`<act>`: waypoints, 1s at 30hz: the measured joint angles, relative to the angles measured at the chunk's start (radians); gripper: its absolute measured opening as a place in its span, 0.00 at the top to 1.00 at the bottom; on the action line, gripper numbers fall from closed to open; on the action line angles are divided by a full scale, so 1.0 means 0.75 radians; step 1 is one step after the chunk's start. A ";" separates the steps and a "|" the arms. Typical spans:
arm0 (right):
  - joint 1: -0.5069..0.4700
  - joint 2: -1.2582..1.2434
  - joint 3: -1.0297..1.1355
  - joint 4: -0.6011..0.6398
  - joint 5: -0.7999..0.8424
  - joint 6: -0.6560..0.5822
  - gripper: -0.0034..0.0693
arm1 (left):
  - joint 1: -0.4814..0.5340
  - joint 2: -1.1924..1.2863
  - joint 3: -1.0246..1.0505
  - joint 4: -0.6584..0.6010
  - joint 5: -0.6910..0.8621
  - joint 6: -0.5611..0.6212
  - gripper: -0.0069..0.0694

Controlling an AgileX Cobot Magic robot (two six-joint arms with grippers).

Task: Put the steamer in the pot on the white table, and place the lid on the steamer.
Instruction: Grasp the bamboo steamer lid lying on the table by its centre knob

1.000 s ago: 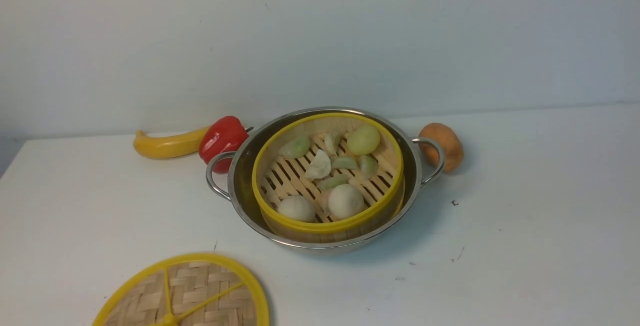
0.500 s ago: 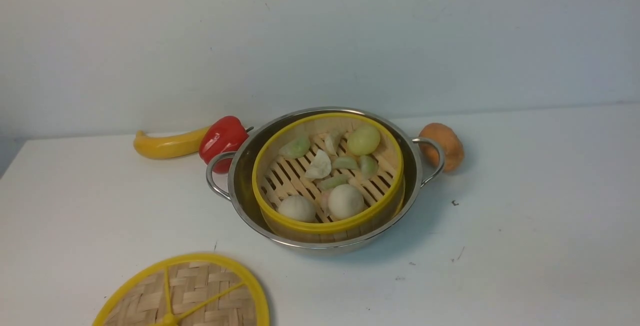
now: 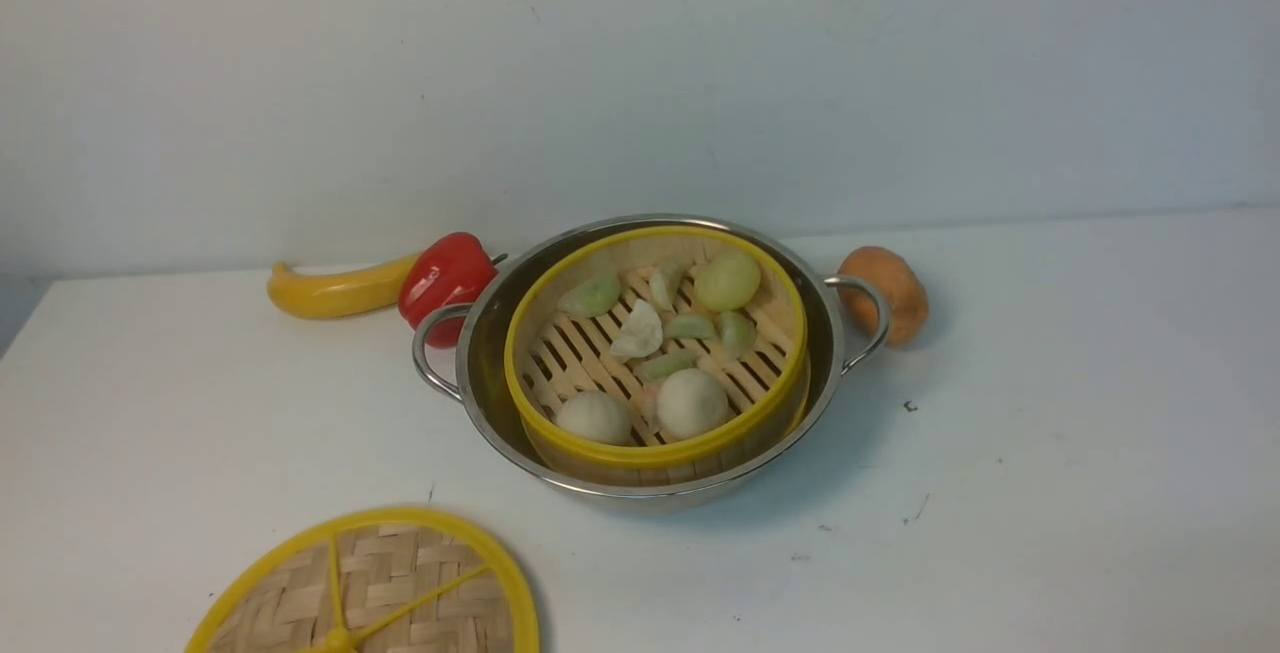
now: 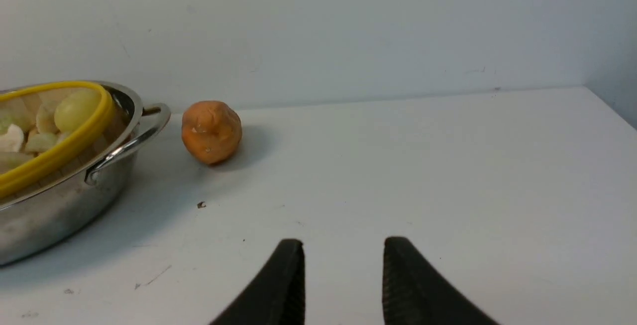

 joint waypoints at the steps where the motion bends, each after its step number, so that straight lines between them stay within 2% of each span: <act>1: 0.000 0.000 0.000 0.006 -0.002 0.000 0.62 | 0.000 0.000 0.000 0.000 0.000 0.000 0.59; 22: 0.000 0.000 0.001 0.046 -0.004 -0.097 0.62 | 0.000 0.000 0.000 0.000 0.000 0.000 0.59; 24: 0.000 0.000 0.001 0.092 -0.008 -0.162 0.61 | 0.000 0.000 0.000 0.000 0.000 0.000 0.59; 28: 0.000 0.000 0.001 0.313 -0.019 -0.423 0.61 | 0.000 0.000 0.000 0.000 0.000 0.000 0.59; 29: 0.000 0.000 0.001 0.402 -0.019 -0.556 0.61 | 0.000 0.000 0.000 0.000 0.000 0.000 0.59; 30: 0.000 0.000 0.001 0.430 -0.019 -0.609 0.61 | 0.000 0.000 0.000 0.000 0.000 0.000 0.59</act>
